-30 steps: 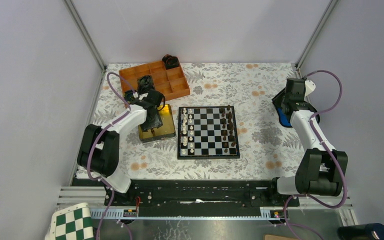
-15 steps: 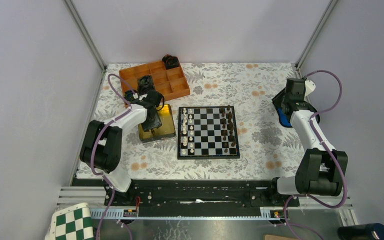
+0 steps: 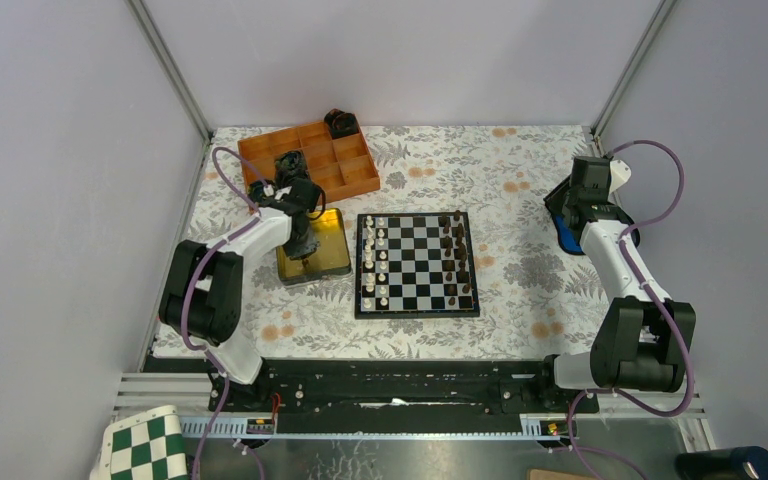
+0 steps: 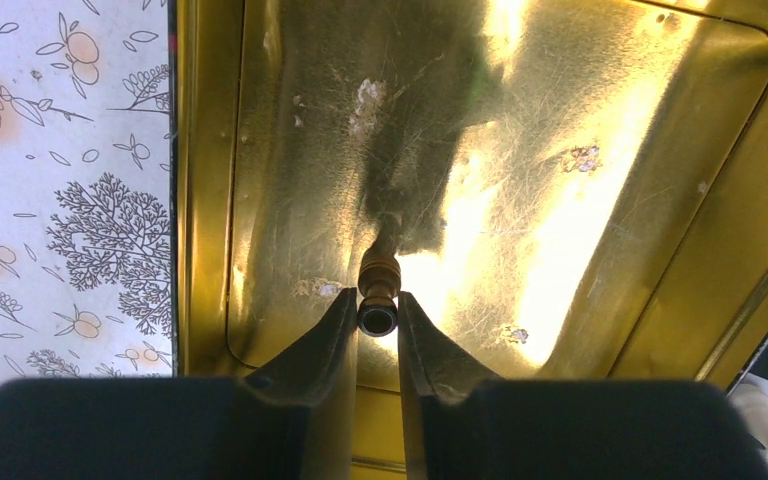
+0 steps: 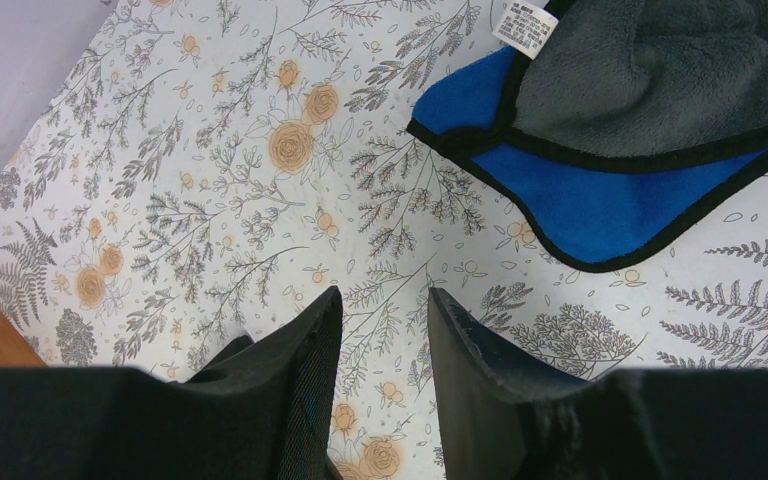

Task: Set up the chess pieces on the board
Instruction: Pick up the chess piece from the storage box.

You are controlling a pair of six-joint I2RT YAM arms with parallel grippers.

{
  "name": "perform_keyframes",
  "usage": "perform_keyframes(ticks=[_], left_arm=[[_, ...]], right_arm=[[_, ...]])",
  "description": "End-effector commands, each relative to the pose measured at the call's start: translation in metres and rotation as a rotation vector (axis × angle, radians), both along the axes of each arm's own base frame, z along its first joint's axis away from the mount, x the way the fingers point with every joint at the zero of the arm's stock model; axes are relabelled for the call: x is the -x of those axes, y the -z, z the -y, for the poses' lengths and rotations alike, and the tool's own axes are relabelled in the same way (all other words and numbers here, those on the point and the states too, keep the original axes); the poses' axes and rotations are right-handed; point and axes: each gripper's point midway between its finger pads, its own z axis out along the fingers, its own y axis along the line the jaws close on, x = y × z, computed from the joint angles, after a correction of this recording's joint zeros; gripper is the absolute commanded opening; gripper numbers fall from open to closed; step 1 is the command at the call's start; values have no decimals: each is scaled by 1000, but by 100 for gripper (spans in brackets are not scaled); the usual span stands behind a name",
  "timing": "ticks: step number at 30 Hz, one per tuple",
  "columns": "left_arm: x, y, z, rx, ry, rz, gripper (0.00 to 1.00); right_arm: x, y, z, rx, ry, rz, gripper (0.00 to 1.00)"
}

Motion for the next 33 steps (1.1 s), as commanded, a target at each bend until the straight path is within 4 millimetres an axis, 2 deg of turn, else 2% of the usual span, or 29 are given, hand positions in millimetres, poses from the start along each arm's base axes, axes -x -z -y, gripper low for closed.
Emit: perform_keyframes(ticks=[1, 10, 18, 21, 27, 29, 33], left_arm=[[-10, -2, -2, 1, 5, 28, 22], [-4, -20, -5, 4, 16, 63, 1], [-3, -44, 0, 46, 44, 141, 0], [-4, -56, 9, 100, 65, 176, 0], [-14, -111, 53, 282, 235, 321, 0], [-14, -130, 75, 314, 322, 358, 0], [-4, -153, 126, 323, 501, 397, 0]], right_arm=[[-7, -8, 2, 28, 3, 35, 44], [-7, -12, 3, 33, 2, 37, 44], [-6, -10, 2, 31, -1, 36, 44], [-4, -12, 3, 35, 2, 41, 44], [-2, -17, 5, 46, 10, 47, 44], [-2, -17, 5, 46, 11, 39, 44], [-3, -18, 4, 37, 11, 43, 44]])
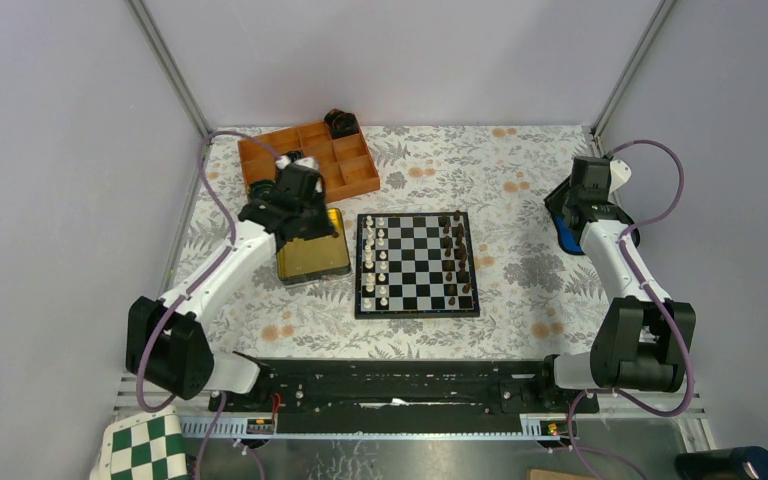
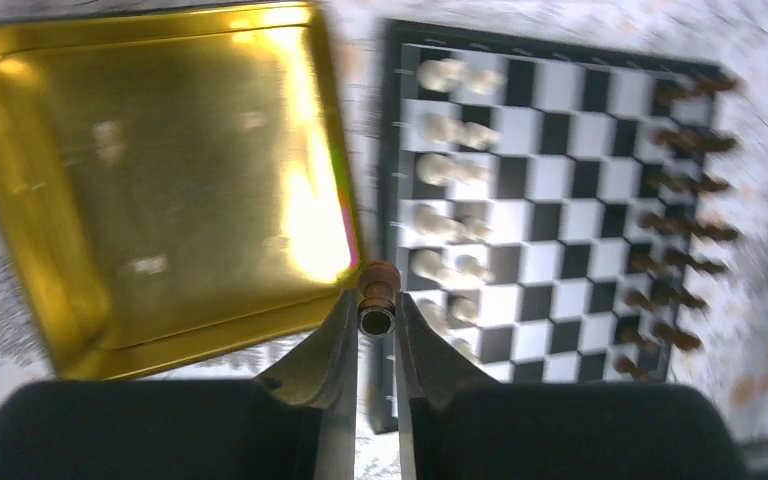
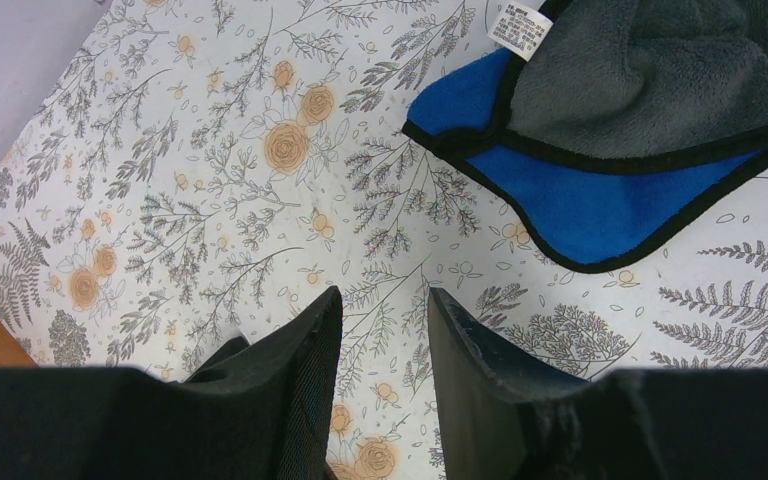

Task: Set up the chess pieces on the board
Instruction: Pick up the chess piece from the storage box, then place the chess piece on the chessboard.

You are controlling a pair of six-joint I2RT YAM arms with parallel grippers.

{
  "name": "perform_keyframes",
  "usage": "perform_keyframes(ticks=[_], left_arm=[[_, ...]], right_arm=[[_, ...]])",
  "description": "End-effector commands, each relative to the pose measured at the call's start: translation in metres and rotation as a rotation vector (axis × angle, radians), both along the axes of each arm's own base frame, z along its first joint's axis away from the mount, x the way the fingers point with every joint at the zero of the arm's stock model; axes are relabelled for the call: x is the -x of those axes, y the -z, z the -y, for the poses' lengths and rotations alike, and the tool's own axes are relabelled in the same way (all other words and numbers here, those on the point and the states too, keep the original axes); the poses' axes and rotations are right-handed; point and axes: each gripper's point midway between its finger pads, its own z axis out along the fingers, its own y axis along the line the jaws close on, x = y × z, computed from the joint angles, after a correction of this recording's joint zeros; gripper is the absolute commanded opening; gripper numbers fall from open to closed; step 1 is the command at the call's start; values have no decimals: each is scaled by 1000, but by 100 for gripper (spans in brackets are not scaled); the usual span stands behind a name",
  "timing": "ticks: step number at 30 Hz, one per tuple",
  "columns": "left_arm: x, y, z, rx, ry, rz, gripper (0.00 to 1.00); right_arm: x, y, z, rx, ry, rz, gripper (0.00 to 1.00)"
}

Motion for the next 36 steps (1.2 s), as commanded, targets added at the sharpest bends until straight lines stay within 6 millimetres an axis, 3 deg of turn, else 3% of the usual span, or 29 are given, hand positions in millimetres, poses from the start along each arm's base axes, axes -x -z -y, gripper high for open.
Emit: perform_keyframes(ticks=[1, 10, 16, 25, 36], left_arm=[[2, -48, 74, 55, 261, 153, 0], [54, -49, 195, -51, 624, 195, 0], [88, -25, 250, -136, 797, 179, 0], [117, 5, 289, -245, 932, 164, 0], [122, 30, 310, -312, 990, 154, 0]], right_arm=[[-4, -18, 2, 23, 8, 46, 44], [-8, -22, 2, 17, 13, 54, 44], [-9, -26, 7, 34, 37, 55, 44], [-18, -27, 15, 15, 68, 62, 44], [-18, -30, 29, 3, 124, 86, 44]])
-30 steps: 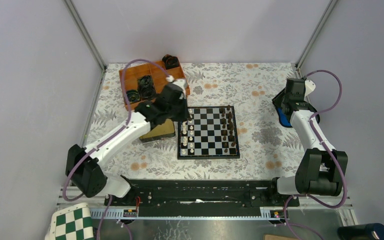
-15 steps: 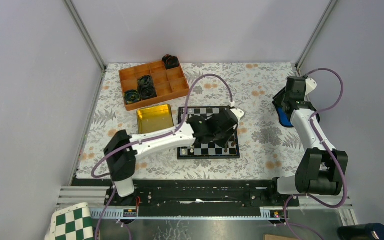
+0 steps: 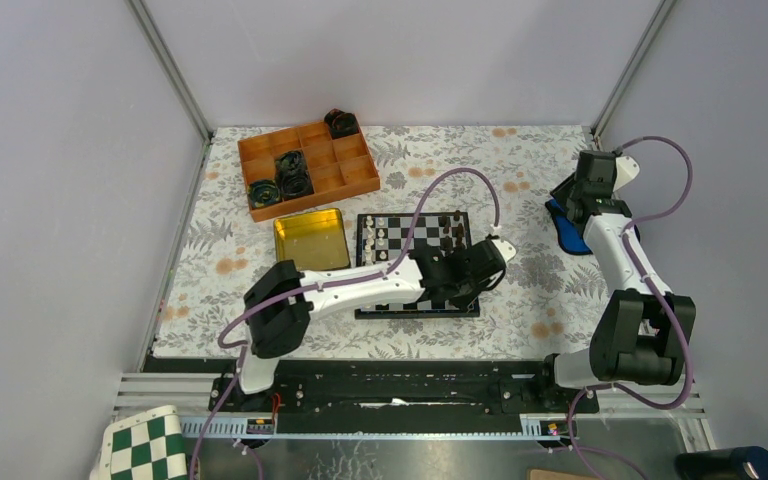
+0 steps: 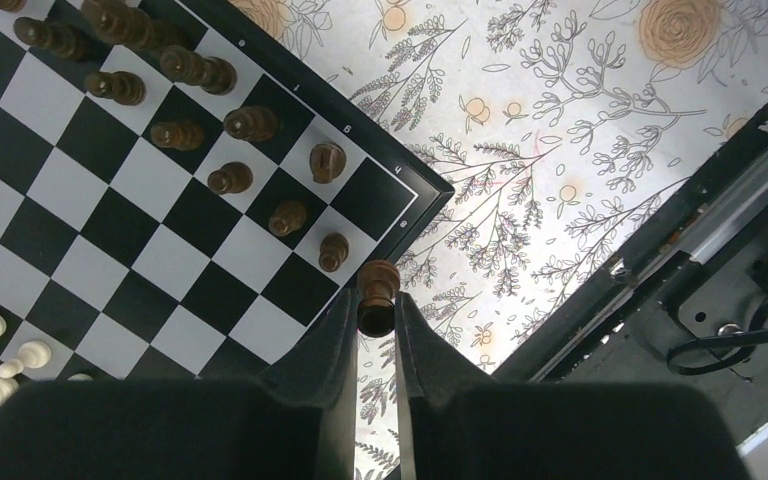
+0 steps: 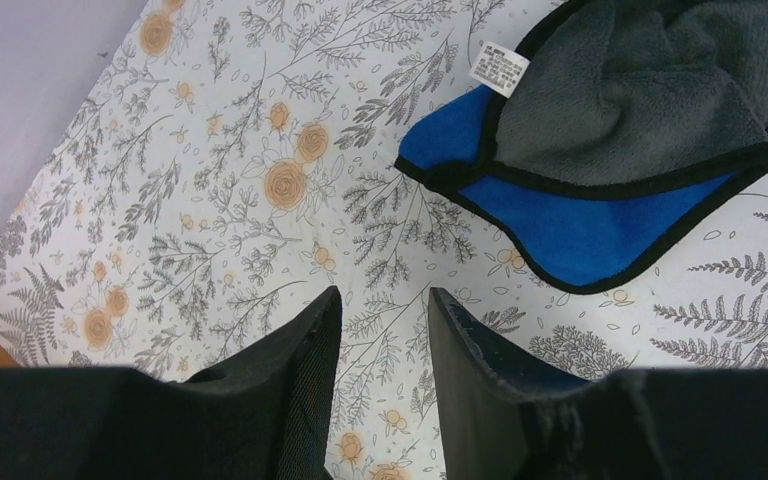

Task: Set up the chess pieces on the board
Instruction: Place the chess piece on the chessboard.

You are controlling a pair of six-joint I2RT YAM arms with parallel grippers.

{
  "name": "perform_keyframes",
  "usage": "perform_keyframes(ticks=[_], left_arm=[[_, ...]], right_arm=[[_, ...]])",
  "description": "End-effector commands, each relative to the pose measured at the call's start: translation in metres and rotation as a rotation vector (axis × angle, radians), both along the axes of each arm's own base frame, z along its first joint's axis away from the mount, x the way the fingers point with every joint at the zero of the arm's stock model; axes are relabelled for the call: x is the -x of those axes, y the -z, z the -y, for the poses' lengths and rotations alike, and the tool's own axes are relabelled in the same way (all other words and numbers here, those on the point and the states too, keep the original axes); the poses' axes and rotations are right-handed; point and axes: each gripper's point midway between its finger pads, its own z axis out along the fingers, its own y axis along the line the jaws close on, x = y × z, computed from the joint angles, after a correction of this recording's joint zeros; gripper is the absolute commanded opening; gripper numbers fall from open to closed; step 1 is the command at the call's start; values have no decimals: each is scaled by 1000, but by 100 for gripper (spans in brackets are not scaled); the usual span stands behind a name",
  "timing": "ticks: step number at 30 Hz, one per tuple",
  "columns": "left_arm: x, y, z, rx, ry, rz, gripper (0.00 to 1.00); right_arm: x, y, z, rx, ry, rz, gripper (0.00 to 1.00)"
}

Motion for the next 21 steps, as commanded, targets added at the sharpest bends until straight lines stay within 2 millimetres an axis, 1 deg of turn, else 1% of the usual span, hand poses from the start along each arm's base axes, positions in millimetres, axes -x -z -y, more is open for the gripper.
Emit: perform_keyframes(ticks=[1, 4, 8, 11, 15, 18, 19, 21], left_arm=[[-5, -1, 11, -19, 28, 45, 0], [-7, 5, 15, -32, 30, 47, 0], [-10, 14, 17, -50, 20, 53, 0], [-12, 19, 19, -61, 13, 56, 0], [-15, 25, 21, -74, 3, 62, 0], [-17, 29, 22, -80, -4, 63, 0], [-17, 30, 22, -82, -4, 60, 0], [-18, 33, 23, -89, -7, 61, 0]], right_arm=[[-9, -24, 15, 9, 64, 73, 44], [-11, -24, 18, 2, 73, 75, 45], [-13, -25, 22, -3, 81, 85, 58], [-15, -25, 23, -2, 82, 85, 61], [-18, -24, 25, -1, 82, 84, 68], [-19, -24, 26, 1, 82, 85, 69], [-20, -23, 26, 2, 81, 84, 72], [-21, -23, 26, 2, 79, 83, 74]])
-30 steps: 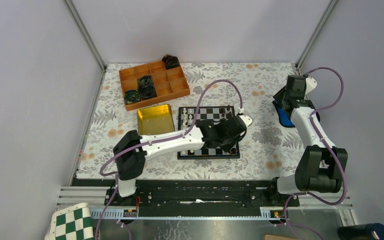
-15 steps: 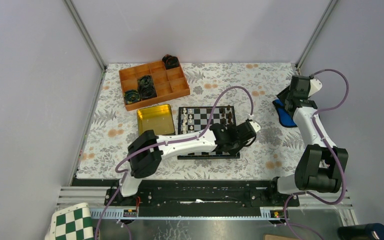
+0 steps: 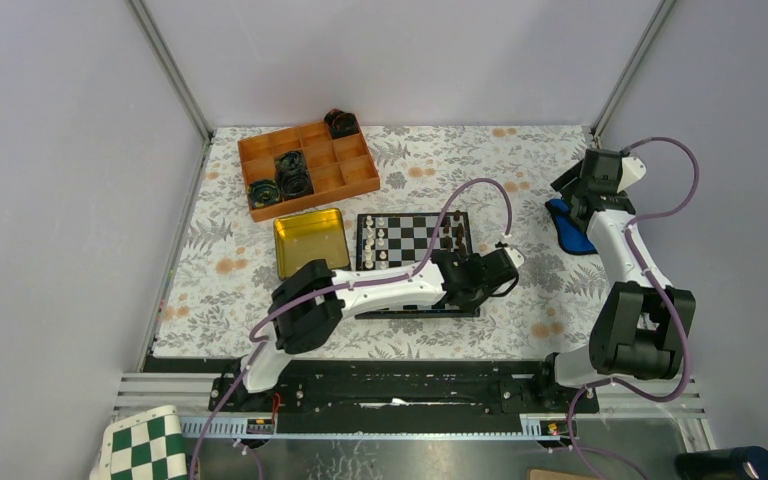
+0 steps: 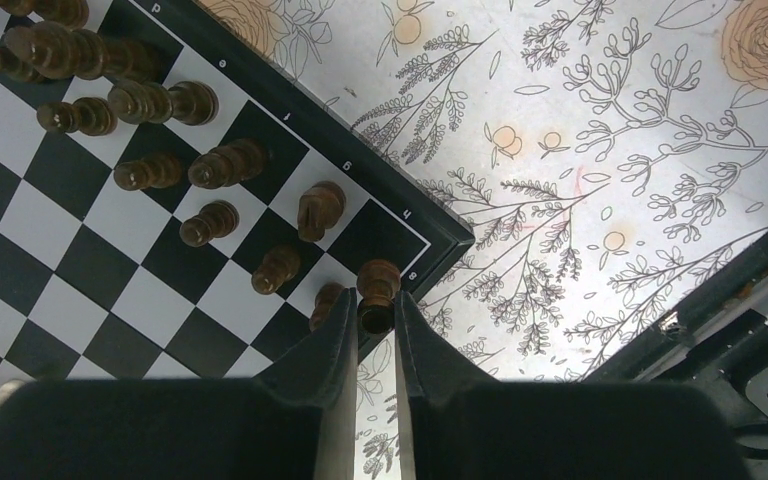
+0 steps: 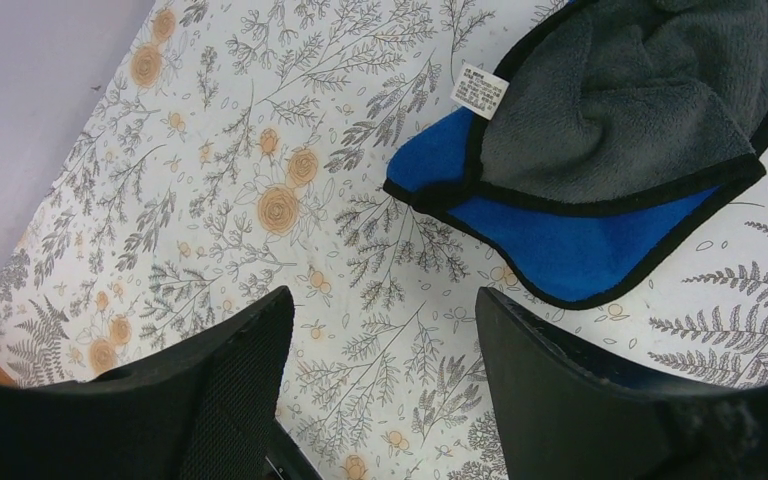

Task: Set up the chess pieces on the board
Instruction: Place the chess piece on the chessboard.

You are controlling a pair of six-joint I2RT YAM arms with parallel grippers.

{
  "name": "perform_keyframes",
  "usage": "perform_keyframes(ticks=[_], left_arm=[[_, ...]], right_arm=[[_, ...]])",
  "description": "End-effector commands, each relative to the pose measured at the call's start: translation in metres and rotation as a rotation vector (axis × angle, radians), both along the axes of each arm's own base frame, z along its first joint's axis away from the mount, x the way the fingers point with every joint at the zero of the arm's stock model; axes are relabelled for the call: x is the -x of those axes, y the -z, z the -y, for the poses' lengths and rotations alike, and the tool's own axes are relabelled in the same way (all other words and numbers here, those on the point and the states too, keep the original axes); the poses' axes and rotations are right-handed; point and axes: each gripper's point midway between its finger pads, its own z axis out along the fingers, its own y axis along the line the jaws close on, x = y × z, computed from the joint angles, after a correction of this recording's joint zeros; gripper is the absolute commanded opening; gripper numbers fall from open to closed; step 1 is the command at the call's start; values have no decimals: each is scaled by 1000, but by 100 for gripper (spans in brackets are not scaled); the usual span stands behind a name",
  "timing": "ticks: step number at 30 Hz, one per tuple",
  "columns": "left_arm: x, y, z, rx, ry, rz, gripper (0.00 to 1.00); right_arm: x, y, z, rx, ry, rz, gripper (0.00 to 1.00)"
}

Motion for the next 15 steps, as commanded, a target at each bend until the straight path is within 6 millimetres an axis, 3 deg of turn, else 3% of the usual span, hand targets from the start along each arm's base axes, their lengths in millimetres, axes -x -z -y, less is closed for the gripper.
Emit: perform_keyframes(ticks=[1, 4, 15], left_arm=[[-6, -5, 7, -1, -3, 36, 0], [-7, -1, 7, -8, -9, 37, 0], [-12, 8, 8, -26, -29, 46, 2]], right_arm=[[-16, -25, 10, 24, 22, 75, 75], [-16, -24, 10, 26, 22, 72, 81], [-18, -24, 9, 24, 7, 75, 85]])
